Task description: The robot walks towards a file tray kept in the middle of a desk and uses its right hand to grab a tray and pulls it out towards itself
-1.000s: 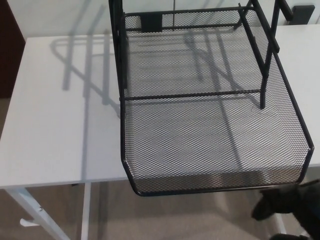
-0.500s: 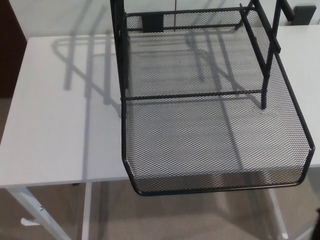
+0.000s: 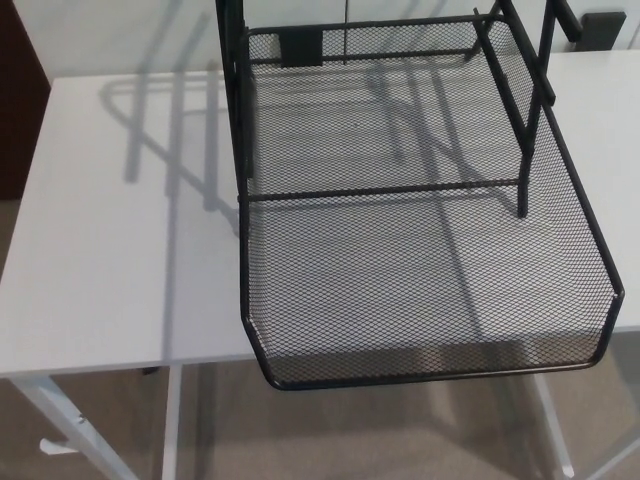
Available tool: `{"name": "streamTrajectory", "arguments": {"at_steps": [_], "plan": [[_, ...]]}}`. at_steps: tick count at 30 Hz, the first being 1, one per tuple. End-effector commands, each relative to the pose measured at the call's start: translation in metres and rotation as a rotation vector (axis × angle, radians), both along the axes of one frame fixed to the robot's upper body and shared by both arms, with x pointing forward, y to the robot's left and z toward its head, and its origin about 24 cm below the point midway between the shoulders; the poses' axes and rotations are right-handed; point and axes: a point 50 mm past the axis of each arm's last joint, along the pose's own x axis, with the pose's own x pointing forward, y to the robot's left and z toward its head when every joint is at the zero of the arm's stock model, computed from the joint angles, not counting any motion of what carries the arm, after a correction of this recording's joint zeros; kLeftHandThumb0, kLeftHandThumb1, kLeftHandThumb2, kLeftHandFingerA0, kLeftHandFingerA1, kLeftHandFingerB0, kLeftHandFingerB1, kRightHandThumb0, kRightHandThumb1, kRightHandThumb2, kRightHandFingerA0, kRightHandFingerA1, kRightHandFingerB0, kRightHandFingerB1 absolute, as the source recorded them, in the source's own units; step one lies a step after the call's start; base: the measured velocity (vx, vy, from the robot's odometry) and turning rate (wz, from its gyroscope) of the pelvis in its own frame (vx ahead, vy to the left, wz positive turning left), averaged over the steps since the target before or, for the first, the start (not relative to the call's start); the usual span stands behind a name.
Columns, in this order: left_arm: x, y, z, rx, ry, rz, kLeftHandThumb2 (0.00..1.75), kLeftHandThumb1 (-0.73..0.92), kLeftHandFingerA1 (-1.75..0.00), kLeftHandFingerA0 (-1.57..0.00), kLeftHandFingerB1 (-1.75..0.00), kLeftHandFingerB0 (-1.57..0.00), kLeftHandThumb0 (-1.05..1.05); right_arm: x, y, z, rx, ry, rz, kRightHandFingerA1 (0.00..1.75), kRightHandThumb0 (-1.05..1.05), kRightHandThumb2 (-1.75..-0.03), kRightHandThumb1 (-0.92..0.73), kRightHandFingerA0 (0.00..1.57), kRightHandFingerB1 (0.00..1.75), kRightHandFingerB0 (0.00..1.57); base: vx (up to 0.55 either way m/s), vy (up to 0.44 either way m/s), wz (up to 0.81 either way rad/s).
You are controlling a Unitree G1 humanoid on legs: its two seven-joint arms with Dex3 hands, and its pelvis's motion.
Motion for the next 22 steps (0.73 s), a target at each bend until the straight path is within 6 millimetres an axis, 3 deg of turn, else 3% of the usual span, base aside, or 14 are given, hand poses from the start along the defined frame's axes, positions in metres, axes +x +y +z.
{"name": "streamTrajectory", "arguments": {"at_steps": [1,2,5,9,13,17,22], "plan": [[0.014,0.044,-0.001,0.087,-0.041,0.207,0.55,0.50,-0.38,-0.43,-0.34,-0.38,-0.25,-0.019,-0.035,-0.083,0.123,0.380,-0.412,0.25,-0.70,-0.82,-0.52,0.00,0.15,0.00,0.00,0.000,0.00],[0.016,0.050,-0.004,0.100,-0.035,0.245,0.63,0.44,-0.42,-0.36,-0.40,-0.34,-0.31,-0.012,-0.029,-0.082,0.123,0.355,-0.395,0.21,-0.75,-0.82,-0.53,0.00,0.12,0.00,0.00,0.000,0.00],[0.020,0.055,-0.007,0.113,-0.034,0.277,0.56,0.52,-0.36,-0.33,-0.32,-0.32,-0.25,-0.002,-0.019,-0.086,0.142,0.304,-0.419,0.15,-0.83,-0.84,-0.57,0.00,0.05,0.00,0.00,0.000,0.00],[0.021,0.058,-0.012,0.137,-0.011,0.310,0.62,0.50,-0.39,-0.24,-0.34,-0.24,-0.32,-0.003,-0.008,-0.099,0.248,0.263,-0.534,0.17,-0.81,-0.82,-0.55,0.00,0.07,0.00,0.00,0.000,0.00],[0.038,0.059,-0.013,0.139,-0.036,0.356,0.57,0.57,-0.36,-0.19,-0.31,-0.24,-0.28,-0.002,0.001,-0.106,0.239,0.262,-0.518,0.17,-0.83,-0.84,-0.58,0.00,0.07,0.00,0.00,0.000,0.00],[0.051,0.062,-0.015,0.146,-0.067,0.426,0.57,0.56,-0.37,-0.20,-0.31,-0.24,-0.29,-0.008,0.000,-0.118,0.222,0.299,-0.498,0.19,-0.80,-0.85,-0.57,0.00,0.11,0.00,0.00,0.000,0.00],[0.038,0.064,-0.027,0.180,-0.004,0.393,0.57,0.56,-0.39,-0.14,-0.31,-0.21,-0.27,-0.022,-0.010,-0.127,0.230,0.333,-0.516,0.18,-0.77,-0.83,-0.55,0.00,0.12,0.00,0.00,0.000,0.00]]}}
